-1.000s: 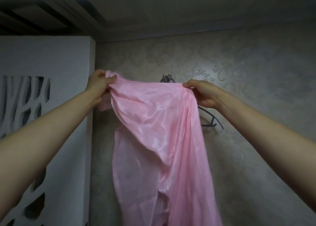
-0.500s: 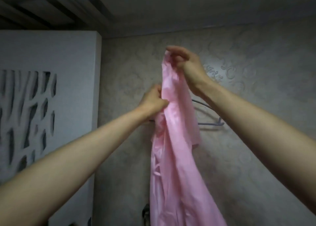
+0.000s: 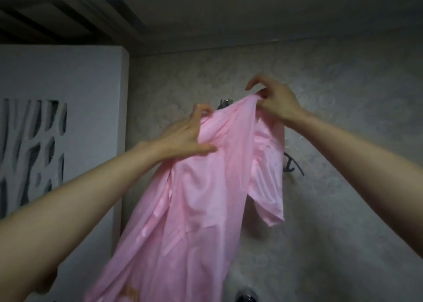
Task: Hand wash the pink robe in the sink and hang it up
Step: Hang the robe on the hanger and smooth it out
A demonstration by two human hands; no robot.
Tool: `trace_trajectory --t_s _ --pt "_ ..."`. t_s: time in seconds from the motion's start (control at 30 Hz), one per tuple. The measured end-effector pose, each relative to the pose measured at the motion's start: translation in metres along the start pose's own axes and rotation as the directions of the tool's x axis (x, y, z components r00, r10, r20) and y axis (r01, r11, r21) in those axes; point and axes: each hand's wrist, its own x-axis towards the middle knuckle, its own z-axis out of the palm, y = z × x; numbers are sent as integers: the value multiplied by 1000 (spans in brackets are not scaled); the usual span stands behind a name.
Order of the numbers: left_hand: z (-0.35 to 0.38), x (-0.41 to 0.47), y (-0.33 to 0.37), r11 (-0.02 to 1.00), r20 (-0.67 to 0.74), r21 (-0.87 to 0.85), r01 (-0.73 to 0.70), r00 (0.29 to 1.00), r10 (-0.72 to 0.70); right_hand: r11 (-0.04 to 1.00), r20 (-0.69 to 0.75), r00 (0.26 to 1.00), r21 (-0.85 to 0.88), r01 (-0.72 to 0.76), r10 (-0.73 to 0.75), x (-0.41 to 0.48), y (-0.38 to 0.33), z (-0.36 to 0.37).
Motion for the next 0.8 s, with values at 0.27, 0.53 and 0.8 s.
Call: trace_trajectory --t_s 0.27,0.53,0.8 --pt "-21 4 -30 925 -125 -353 142 972 -197 915 4 999 402 -38 39 3 3 -12" --pt "-11 8 -13 713 -219 -672 202 865 -452 735 511 851 622 -270 -120 3 -6 -28" --pt "-9 12 18 775 -283 -621 117 889 -361 674 845 527 336 -658 93 -26 -34 42"
